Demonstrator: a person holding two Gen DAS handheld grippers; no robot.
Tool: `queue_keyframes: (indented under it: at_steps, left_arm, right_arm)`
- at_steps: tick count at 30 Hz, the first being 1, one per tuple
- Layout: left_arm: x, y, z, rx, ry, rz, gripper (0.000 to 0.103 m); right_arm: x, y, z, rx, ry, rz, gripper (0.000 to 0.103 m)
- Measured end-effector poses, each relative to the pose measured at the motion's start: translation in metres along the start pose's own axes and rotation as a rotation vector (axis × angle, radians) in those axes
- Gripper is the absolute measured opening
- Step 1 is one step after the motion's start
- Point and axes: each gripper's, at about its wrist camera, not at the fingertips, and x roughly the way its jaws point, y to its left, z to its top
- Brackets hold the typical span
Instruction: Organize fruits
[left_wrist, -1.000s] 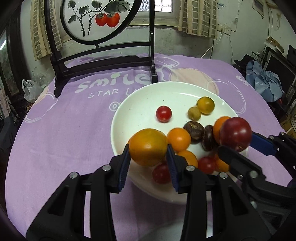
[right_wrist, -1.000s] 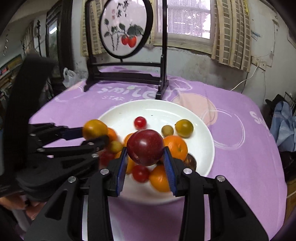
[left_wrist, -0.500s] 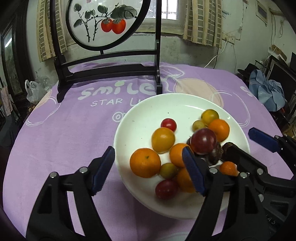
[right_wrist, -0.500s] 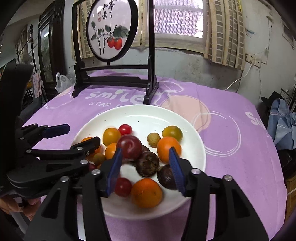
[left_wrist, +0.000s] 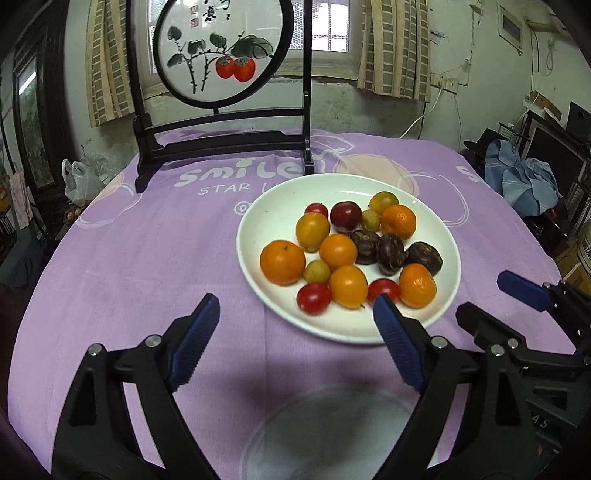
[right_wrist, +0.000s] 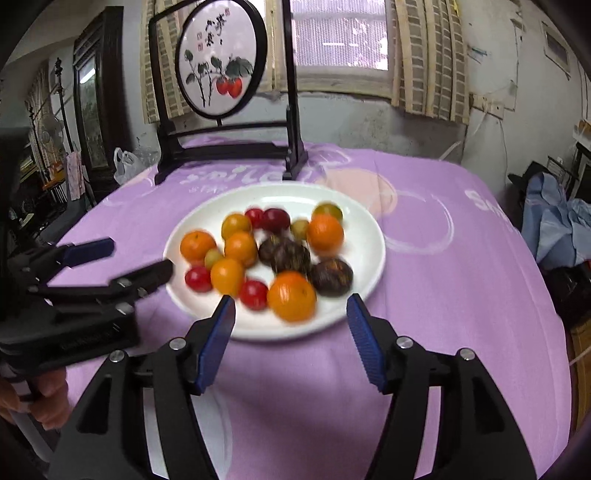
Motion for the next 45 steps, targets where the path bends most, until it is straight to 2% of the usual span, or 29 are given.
queue_keyframes:
  at_steps: [9, 16, 19, 23, 32, 45]
  left_arm:
    - [-0.025, 0.014, -0.041, -0.014, 0.008, 0.01, 0.092]
    - [-0.029, 0.021, -0.067, -0.02, 0.03, 0.004, 0.093]
    - [-0.025, 0.02, -0.073, -0.012, 0.035, 0.02, 0.093]
    - [-0.018, 0.015, -0.076, 0.009, 0.07, 0.015, 0.093]
    - [-0.025, 0.009, -0.079, 0.03, 0.039, 0.007, 0.097]
    - [-0.024, 0.001, -0.081, 0.065, 0.055, -0.001, 0.097]
  right_arm:
    - [-0.018, -0.007, -0.053, 0.049, 0.041, -0.033, 0.063]
    - [-0.026, -0.014, -0.069, 0.095, 0.026, -0.027, 0.063]
    - [-0.021, -0.013, -0.072, 0.083, 0.059, -0.029, 0.063]
    - [-0.021, -0.012, -0.072, 0.047, 0.054, -0.064, 0.063]
    - [-0.023, -0.01, -0.073, 0.027, 0.059, -0.071, 0.063]
    - [-0.022, -0.009, -0.074, 0.015, 0.078, -0.087, 0.063]
